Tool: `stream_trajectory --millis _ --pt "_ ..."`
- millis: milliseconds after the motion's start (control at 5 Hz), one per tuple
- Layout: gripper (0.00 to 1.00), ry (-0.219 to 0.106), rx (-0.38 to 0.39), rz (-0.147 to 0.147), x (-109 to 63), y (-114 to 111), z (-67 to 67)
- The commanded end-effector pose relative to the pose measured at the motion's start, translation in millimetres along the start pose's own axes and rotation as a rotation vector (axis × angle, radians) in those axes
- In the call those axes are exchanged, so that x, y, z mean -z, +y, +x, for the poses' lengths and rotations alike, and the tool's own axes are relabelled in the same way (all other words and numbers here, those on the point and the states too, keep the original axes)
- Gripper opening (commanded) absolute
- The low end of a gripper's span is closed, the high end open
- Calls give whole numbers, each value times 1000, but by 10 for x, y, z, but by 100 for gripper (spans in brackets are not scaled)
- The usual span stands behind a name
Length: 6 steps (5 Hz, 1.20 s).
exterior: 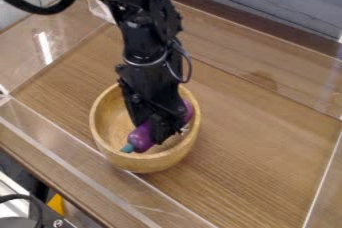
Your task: Remove the purple eggplant from inside the brown bowl and put it on the table
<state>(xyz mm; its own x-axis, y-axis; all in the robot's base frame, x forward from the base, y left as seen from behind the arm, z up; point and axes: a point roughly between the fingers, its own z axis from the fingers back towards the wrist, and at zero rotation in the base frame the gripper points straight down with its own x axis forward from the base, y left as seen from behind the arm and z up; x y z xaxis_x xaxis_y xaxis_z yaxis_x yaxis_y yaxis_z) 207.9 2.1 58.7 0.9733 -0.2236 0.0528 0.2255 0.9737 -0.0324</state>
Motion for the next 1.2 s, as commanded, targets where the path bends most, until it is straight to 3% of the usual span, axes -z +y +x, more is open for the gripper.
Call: stream_trajectory --millis 0,200,600,1000 --pt "0 -37 -29 10 -73 -52 54" --pt "0 -36 -61 11 -69 -118 31" --pt "0 -28 -88 12 139 -332 118" --pt "0 -20 -81 15 248 -131 -31"
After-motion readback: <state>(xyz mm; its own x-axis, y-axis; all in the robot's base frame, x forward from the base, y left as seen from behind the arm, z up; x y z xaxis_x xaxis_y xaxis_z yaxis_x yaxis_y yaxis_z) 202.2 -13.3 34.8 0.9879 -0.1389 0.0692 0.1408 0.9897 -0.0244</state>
